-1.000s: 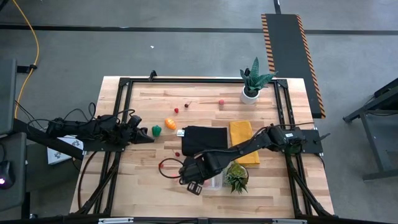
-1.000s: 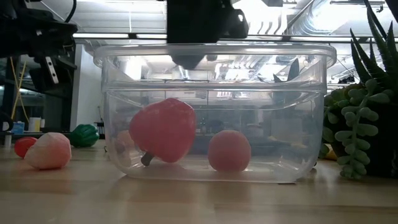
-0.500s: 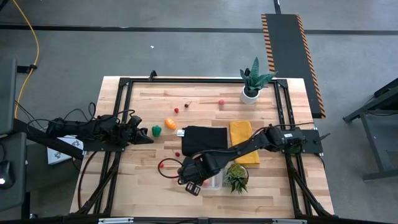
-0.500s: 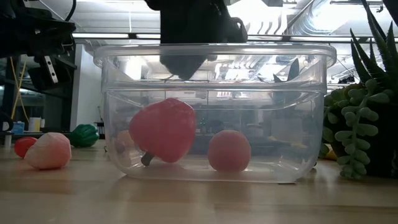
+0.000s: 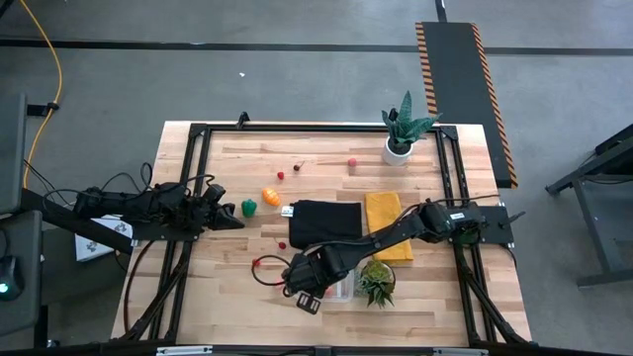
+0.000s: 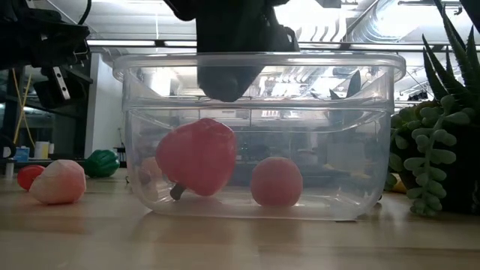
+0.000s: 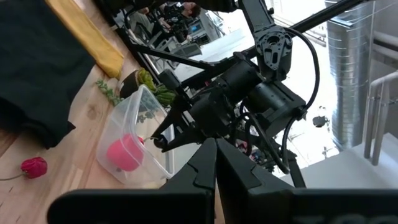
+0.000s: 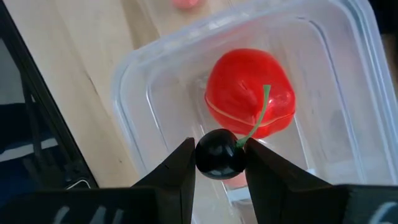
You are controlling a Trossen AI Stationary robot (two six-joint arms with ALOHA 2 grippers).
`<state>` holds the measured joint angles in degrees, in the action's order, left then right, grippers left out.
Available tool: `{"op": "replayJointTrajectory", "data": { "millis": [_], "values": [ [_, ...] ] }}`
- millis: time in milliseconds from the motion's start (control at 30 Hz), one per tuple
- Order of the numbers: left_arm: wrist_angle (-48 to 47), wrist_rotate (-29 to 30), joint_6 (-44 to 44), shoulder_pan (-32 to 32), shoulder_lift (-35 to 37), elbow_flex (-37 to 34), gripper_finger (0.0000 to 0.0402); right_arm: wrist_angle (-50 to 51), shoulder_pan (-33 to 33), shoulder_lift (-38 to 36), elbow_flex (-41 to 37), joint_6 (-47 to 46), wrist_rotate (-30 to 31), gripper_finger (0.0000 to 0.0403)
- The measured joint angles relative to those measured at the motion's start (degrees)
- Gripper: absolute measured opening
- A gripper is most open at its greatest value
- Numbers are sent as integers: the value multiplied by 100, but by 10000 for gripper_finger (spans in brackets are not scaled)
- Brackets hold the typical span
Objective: Pick and placing Produce into tupperware
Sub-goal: Put the black cherry into the transparent bin
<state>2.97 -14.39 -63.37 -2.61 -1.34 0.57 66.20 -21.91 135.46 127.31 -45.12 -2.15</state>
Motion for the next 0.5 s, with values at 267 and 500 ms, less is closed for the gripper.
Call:
{"op": "replayJointTrajectory", "data": {
  "millis": [267,500],
  "values": [
    [-1,0,10,1,0,0,1,38,-24,0,0,17,-90,98],
    [-1,0,20,0,0,0,1,52,-26,0,0,11,-90,128]
  ]
}}
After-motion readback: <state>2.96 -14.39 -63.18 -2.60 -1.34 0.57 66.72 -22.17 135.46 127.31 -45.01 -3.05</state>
